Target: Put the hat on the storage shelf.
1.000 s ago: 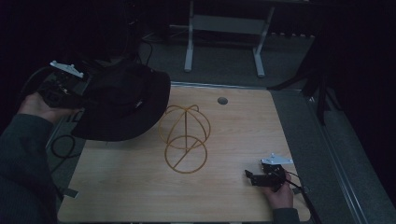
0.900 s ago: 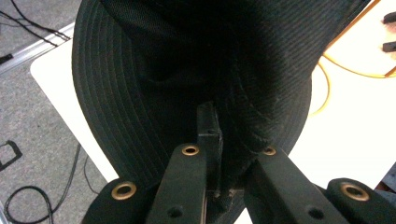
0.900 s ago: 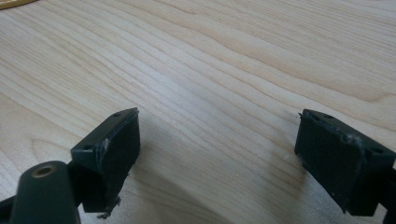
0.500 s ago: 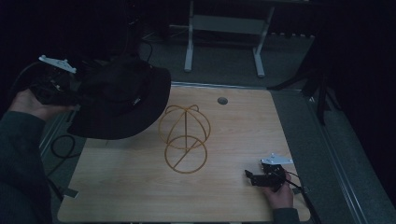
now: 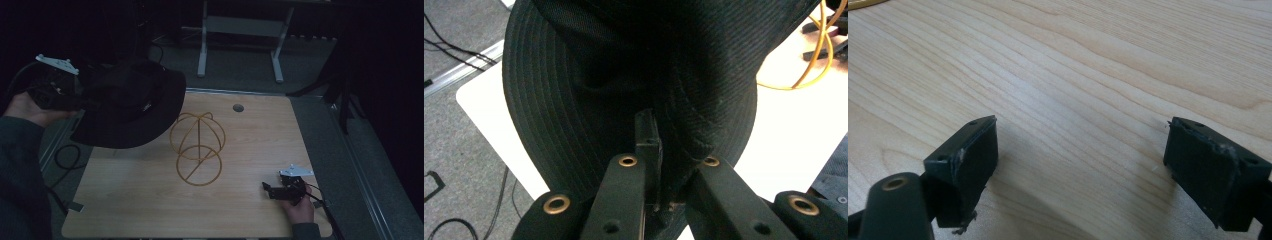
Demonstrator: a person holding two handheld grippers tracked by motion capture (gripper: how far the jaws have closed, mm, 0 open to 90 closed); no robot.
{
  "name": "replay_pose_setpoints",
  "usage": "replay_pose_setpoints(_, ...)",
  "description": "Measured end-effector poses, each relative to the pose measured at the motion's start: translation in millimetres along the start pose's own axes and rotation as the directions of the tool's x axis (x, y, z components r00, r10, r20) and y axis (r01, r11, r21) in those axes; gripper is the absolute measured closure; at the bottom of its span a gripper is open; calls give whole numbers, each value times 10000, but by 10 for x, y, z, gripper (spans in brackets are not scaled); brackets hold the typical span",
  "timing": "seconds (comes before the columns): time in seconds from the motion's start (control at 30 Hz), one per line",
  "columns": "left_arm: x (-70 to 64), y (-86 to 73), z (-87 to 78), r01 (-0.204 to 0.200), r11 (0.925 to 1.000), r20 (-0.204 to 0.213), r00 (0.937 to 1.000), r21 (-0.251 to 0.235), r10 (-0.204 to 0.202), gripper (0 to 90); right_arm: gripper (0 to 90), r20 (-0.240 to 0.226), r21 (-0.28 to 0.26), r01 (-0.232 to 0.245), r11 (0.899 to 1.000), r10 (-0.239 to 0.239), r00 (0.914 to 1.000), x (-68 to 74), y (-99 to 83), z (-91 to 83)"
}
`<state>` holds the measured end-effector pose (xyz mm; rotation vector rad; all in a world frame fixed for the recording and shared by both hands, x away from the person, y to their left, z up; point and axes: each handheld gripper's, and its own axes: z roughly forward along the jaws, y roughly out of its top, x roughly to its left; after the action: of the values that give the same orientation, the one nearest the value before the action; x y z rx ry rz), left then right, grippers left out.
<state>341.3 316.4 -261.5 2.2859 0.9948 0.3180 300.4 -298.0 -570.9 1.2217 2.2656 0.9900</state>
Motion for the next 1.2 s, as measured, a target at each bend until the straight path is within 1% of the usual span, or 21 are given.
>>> replay_pose_setpoints(0.27, -47, 18, -82, -206, 9996, 165, 9996, -188, 209, 886, 140, -3, -2, 7, 10000, -7, 10000, 0, 0, 0)
replay_pose_setpoints(0.3, -54, 16, -89, -183, 9996, 202, 9996, -224, 187, 886, 140, -3, 1, 5, 10000, -5, 10000, 0, 0, 0)
replay_pose_setpoints(0.43, -66, 11, -112, -295, 9993, 328, 9990, -215, 302, 886, 140, -2, 1, 10, 10000, -10, 10000, 0, 0, 0)
replay_pose_setpoints(0.7, -132, 37, -154, -527, 9983, 602, 9967, -247, 542, 886, 140, -2, 5, -2, 10000, 2, 10000, 0, 0, 0)
replay_pose_setpoints(0.87, -165, 68, -154, -668, 9973, 770, 9946, -296, 689, 886, 140, 0, 3, 7, 10000, -7, 10000, 0, 0, 0)
replay_pose_setpoints(0.9, -172, 71, -151, -647, 9974, 810, 9945, -318, 671, 886, 140, -3, 2, 10, 10000, -10, 10000, 0, 0, 0)
replay_pose_setpoints(1.2, -245, 147, -118, -881, 9954, 1145, 9892, -388, 920, 887, 140, -5, -4, -1, 10000, 1, 10000, 1, 0, 0)
